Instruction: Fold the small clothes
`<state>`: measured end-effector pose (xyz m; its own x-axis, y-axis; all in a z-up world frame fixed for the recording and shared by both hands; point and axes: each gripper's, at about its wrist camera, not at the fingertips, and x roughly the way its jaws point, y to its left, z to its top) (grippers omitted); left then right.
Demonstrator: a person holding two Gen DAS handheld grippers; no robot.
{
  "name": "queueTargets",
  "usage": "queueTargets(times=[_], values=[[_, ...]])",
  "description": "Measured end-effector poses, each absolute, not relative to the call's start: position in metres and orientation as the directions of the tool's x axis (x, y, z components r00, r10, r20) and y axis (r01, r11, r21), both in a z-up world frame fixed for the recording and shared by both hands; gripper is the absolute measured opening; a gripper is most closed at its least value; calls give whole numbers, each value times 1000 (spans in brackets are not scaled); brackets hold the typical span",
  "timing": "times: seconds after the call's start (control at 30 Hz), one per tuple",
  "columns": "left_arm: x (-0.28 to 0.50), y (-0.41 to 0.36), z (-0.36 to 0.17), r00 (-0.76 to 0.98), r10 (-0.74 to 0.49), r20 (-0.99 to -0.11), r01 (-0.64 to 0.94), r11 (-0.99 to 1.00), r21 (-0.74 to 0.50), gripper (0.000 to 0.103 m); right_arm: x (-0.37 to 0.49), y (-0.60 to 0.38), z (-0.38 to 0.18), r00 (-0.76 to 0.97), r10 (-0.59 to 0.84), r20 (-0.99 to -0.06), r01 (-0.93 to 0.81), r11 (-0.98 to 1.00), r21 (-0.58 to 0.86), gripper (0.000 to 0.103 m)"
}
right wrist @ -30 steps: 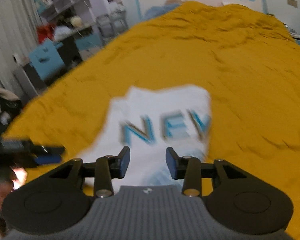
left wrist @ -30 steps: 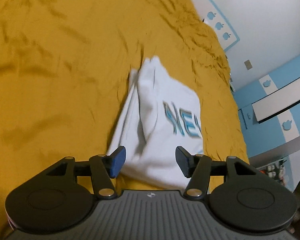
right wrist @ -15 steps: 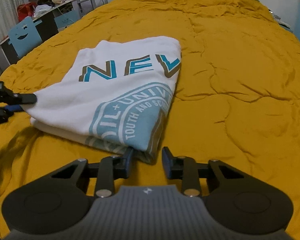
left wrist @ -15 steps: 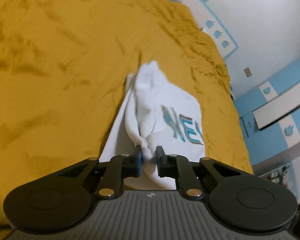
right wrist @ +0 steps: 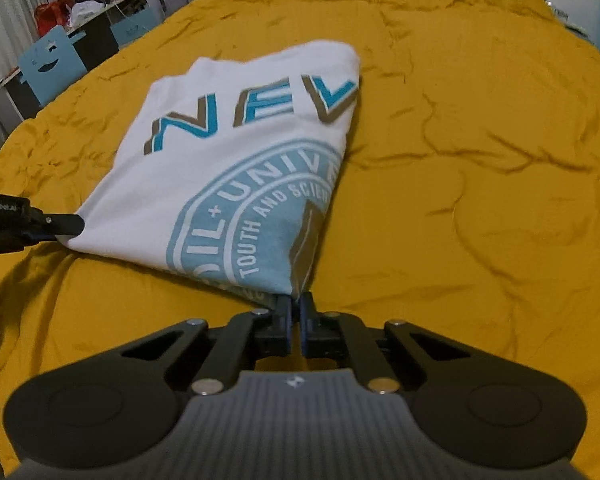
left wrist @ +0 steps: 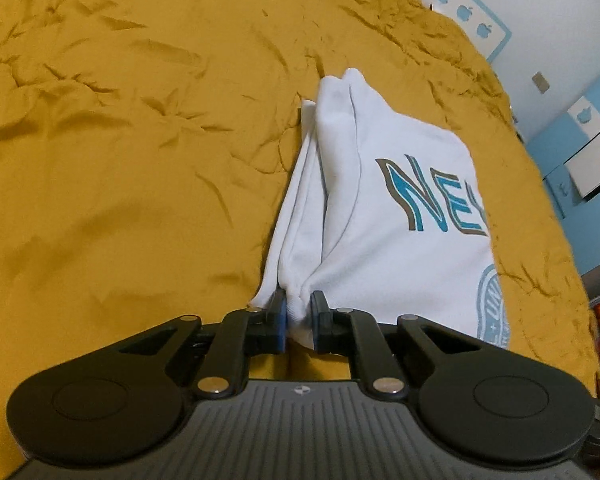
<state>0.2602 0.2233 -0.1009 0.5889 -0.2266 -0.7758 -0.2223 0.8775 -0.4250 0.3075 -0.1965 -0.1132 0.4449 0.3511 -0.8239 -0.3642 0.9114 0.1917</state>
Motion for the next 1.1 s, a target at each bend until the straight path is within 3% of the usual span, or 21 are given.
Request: queueTargets(times=[0.23, 0.43, 0.63, 0.7, 0.77, 0.83, 1.1], values=[[262, 215, -93, 552, -177, -815, -237, 904, -357, 17, 312, -205, -117, 420, 382, -823, -362, 902, 235, 0], [262, 213, -80, 483, -127, -866, -246, 930, -274, 31, 313, -223, -116, 377, 421, -825, -343, 891, 298, 0], [267, 214, -42, 529, -44, -848, -224, 956, -189, 39, 321, -245, -100, 383, 473, -793, -329, 872, 362, 2], [275, 217, -30, 579, -39, -814, -210, 958, -195, 58, 330, -251, -94, 397, 490, -776, -315, 867, 386, 7], [286, 222, -24, 622, -58, -781, -191, 956, -223, 70, 342, -254, -88, 408, 512, -756, -304, 857, 416, 28], [300, 225, -27, 636, -76, -768, -175, 955, -239, 71, 354, -253, -84, 418, 523, -743, -305, 851, 428, 32], [343, 258, -75, 606, -156, -780, -223, 907, -356, 81, 412, -236, -86, 412, 570, -711, -278, 822, 497, 63]])
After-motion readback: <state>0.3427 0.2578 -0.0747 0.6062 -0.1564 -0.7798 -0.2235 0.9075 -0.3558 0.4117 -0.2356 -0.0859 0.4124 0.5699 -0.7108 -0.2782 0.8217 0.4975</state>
